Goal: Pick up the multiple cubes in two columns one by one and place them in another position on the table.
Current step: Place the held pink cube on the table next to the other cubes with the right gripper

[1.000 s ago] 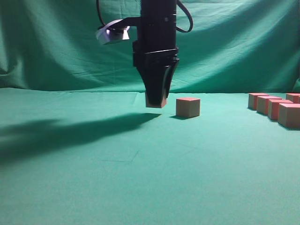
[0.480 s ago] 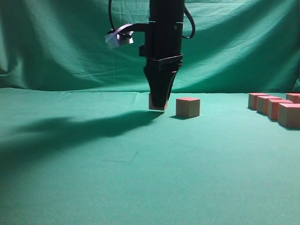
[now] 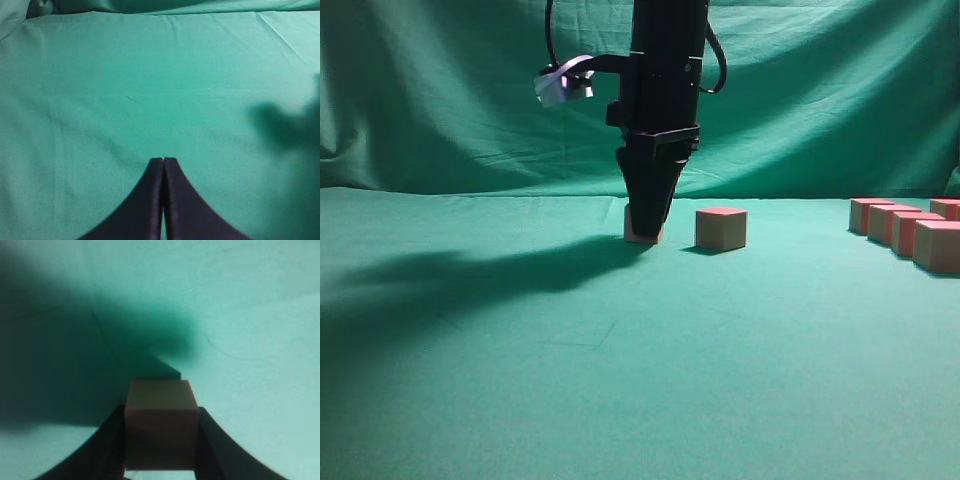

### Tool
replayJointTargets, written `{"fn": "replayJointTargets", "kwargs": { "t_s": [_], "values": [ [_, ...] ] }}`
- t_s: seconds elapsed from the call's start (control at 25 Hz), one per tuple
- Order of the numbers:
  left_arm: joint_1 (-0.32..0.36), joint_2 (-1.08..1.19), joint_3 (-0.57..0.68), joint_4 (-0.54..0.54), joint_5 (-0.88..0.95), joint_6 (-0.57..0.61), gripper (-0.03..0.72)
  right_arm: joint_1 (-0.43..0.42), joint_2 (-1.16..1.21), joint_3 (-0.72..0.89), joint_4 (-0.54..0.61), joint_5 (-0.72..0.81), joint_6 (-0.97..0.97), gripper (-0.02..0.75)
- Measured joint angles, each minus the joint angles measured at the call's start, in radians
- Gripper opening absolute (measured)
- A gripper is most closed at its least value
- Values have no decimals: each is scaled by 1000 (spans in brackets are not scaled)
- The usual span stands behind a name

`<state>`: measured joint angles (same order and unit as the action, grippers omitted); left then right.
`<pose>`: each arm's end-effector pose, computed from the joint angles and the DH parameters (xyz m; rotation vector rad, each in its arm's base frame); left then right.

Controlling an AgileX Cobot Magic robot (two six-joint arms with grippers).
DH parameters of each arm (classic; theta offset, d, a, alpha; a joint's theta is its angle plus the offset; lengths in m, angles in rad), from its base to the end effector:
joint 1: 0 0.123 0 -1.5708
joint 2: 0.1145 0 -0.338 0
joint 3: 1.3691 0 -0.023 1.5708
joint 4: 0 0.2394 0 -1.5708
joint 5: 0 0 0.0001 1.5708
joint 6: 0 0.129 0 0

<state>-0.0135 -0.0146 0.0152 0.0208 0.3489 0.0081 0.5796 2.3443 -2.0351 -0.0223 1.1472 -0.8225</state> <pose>0.0248 0.0006 0.1668 0.0327 1.8328 0.0165 0.4420 0.2862 0.1796 -1.9065 2.2424 -0.0671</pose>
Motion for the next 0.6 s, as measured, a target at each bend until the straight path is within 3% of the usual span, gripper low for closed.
{"fn": "replayJointTargets", "kwargs": {
  "t_s": [0.6],
  "values": [
    [0,0,0,0,0,0,0,-18,0,-1,-15,17,-2,268]
  ]
}}
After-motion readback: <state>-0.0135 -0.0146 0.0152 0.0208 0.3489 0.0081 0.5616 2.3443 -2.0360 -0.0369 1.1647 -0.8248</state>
